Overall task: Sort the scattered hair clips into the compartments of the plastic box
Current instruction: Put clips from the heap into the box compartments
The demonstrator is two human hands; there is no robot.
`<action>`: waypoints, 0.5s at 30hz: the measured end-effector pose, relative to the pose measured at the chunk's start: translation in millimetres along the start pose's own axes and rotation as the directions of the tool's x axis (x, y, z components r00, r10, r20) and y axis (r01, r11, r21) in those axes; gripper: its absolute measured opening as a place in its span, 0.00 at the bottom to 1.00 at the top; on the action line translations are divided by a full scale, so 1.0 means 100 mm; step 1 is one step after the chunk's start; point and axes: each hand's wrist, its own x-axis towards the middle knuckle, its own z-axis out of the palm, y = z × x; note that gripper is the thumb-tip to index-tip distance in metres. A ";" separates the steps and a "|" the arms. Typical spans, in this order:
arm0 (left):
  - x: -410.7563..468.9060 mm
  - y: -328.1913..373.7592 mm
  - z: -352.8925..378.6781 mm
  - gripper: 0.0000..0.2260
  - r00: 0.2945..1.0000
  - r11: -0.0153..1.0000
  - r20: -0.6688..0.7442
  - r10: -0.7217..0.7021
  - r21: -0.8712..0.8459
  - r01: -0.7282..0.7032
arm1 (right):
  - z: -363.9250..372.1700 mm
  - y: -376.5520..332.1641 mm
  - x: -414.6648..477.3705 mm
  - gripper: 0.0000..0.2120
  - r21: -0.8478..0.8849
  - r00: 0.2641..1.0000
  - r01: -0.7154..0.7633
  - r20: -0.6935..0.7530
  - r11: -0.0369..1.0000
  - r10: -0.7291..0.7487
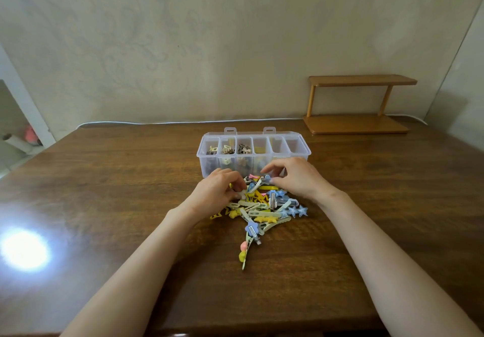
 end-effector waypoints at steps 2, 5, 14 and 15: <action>0.00 0.00 0.00 0.07 1.000 1.000 0.001 0.000 0.000 0.000 | -0.02 0.00 0.00 0.11 0.103 1.000 -0.008 -0.021 0.995 0.010; 0.01 0.01 0.01 0.07 1.000 1.000 0.003 -0.004 -0.001 0.004 | -0.06 -0.03 -0.02 0.15 0.260 1.000 -0.014 -0.020 0.965 0.020; -0.01 0.07 0.04 0.09 0.991 0.999 -0.126 -0.040 -0.014 0.038 | -0.21 0.02 0.00 0.07 0.384 0.875 0.105 -0.475 0.917 0.098; -0.01 0.08 0.05 0.10 0.988 0.998 -0.141 -0.059 -0.015 0.057 | -0.22 0.05 0.00 0.08 0.361 0.834 0.107 -0.540 0.927 0.114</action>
